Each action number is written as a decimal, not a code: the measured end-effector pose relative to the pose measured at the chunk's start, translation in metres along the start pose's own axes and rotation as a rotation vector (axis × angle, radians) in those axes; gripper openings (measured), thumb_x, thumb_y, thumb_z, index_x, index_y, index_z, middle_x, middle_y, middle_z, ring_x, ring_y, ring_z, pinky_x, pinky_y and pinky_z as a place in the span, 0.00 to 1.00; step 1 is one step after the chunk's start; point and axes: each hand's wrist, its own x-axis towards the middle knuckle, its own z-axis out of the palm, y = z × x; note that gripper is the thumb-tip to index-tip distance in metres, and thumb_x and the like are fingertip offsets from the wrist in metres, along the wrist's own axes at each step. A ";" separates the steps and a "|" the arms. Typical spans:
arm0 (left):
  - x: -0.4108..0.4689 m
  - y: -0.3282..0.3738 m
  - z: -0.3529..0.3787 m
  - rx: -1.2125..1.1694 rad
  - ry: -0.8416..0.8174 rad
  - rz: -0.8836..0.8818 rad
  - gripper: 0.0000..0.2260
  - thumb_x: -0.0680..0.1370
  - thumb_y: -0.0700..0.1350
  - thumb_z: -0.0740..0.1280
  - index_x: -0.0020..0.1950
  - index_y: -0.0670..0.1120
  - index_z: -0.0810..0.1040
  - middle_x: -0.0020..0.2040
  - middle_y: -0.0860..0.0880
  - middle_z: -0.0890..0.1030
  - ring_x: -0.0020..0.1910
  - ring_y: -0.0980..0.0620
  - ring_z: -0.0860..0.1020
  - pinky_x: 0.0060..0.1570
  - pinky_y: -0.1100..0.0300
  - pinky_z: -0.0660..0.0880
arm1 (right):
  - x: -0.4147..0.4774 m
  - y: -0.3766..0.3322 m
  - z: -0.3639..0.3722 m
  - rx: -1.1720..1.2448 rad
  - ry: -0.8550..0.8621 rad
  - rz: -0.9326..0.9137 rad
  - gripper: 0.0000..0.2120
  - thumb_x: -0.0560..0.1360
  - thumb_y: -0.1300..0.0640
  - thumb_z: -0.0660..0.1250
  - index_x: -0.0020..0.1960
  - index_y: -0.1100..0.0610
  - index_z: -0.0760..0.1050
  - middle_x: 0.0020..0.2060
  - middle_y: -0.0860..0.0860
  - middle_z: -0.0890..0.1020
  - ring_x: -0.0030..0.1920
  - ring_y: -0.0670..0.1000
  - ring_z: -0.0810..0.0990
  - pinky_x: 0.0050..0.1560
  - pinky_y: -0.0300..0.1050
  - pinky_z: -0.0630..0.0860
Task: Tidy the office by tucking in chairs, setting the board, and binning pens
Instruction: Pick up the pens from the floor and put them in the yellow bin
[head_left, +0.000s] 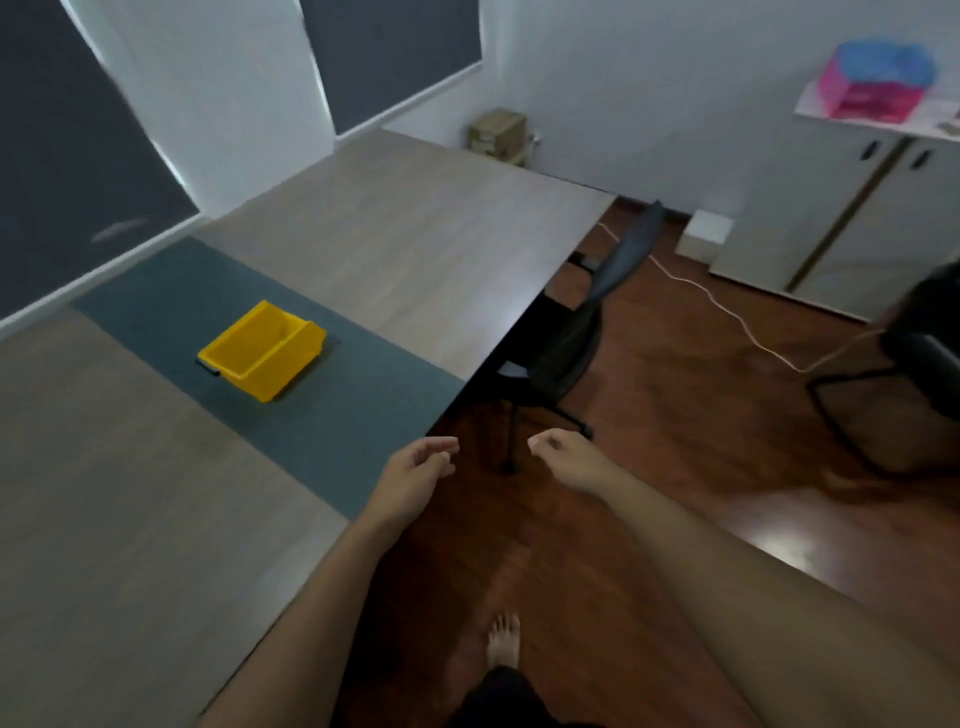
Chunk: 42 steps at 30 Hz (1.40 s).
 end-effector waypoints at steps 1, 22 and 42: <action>0.013 0.007 0.010 0.017 -0.039 0.007 0.12 0.86 0.47 0.62 0.65 0.57 0.83 0.64 0.59 0.84 0.61 0.58 0.84 0.66 0.51 0.77 | -0.001 0.008 -0.012 0.012 0.021 0.026 0.21 0.86 0.41 0.59 0.73 0.50 0.74 0.73 0.49 0.76 0.70 0.52 0.76 0.71 0.52 0.73; 0.133 0.128 0.308 0.446 -0.827 0.080 0.12 0.88 0.45 0.61 0.66 0.51 0.82 0.61 0.53 0.85 0.56 0.54 0.85 0.67 0.49 0.79 | -0.127 0.234 -0.125 0.333 0.602 0.550 0.16 0.85 0.51 0.63 0.65 0.59 0.81 0.62 0.54 0.84 0.65 0.52 0.80 0.57 0.40 0.69; 0.037 0.166 0.662 0.640 -1.106 0.175 0.14 0.87 0.37 0.59 0.69 0.36 0.79 0.63 0.39 0.85 0.50 0.45 0.84 0.35 0.71 0.78 | -0.342 0.488 -0.216 0.705 1.002 0.882 0.13 0.83 0.59 0.64 0.55 0.70 0.80 0.49 0.63 0.85 0.46 0.56 0.84 0.38 0.41 0.78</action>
